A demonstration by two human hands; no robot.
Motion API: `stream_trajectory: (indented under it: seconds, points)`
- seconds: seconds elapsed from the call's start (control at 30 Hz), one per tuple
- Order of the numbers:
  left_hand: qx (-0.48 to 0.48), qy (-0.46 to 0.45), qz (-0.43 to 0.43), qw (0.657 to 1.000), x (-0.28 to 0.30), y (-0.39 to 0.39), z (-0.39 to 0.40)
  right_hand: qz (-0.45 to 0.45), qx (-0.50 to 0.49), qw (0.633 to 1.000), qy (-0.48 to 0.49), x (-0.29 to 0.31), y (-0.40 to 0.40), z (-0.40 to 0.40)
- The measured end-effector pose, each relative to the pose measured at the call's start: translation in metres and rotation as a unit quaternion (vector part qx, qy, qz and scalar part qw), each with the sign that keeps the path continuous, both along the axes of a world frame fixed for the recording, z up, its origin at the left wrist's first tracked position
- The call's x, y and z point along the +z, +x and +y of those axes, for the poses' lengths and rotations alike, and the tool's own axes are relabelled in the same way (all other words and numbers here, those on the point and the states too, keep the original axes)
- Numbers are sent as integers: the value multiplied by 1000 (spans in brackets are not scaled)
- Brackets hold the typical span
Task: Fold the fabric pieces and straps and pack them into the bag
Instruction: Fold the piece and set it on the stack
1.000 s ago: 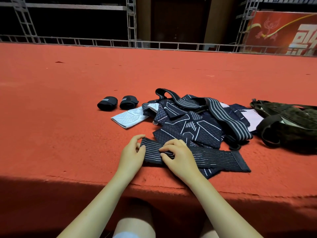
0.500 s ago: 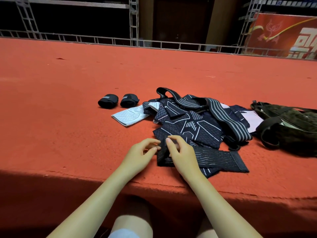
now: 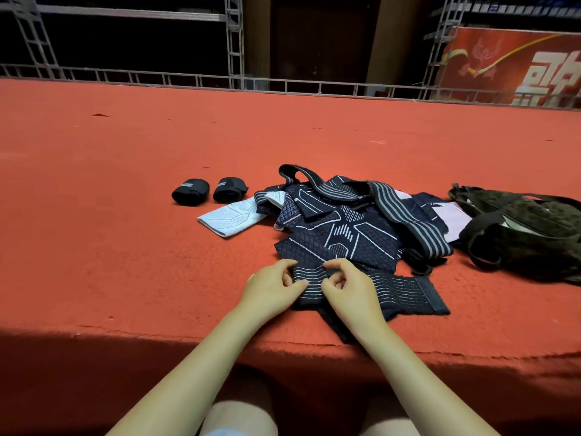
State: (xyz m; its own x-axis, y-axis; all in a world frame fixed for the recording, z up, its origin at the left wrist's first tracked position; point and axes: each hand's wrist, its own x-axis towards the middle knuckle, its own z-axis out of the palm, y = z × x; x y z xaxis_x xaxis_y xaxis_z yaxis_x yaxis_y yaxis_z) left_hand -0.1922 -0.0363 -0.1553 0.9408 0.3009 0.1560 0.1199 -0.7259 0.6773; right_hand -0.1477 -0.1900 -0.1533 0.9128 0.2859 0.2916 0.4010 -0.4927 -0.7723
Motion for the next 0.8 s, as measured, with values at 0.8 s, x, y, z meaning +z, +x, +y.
stream_trajectory:
  seconds: [0.8]
  points:
    - [94,-375,-227,894,-4,-6,6,-131,171,974,-69,0,8,37]
